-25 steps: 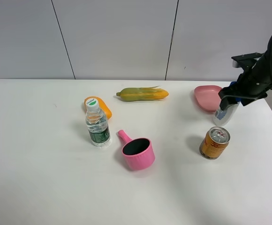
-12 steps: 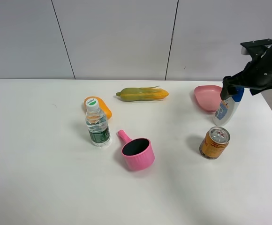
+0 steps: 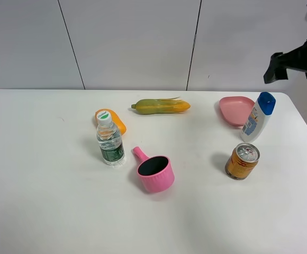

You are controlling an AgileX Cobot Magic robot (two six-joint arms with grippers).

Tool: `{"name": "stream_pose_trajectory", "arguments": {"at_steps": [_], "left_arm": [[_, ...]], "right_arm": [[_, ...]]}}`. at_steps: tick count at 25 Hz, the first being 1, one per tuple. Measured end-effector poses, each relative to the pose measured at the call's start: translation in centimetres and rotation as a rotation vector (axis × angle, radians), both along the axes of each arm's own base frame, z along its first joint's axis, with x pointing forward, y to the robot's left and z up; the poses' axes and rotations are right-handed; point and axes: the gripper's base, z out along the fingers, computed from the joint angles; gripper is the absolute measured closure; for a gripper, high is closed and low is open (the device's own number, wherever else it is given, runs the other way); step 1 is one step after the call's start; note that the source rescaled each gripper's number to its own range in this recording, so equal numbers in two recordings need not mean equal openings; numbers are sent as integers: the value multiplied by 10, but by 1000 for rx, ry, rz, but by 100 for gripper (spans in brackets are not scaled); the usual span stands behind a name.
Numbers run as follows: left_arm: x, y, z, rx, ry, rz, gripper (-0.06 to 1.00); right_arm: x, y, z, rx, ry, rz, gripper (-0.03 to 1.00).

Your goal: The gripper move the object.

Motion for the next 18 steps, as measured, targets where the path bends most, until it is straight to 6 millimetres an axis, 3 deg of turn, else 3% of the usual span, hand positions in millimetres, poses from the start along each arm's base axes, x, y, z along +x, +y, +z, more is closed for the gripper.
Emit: {"name": "stream_pose_trajectory", "arguments": {"at_steps": [10, 18], "left_arm": [[0, 0, 0, 0, 0, 0, -6], [0, 0, 0, 0, 0, 0, -6]], "right_arm": [[-80, 1, 84, -24, -255, -59, 7], [-158, 0, 121, -72, -358, -93, 7]]}}
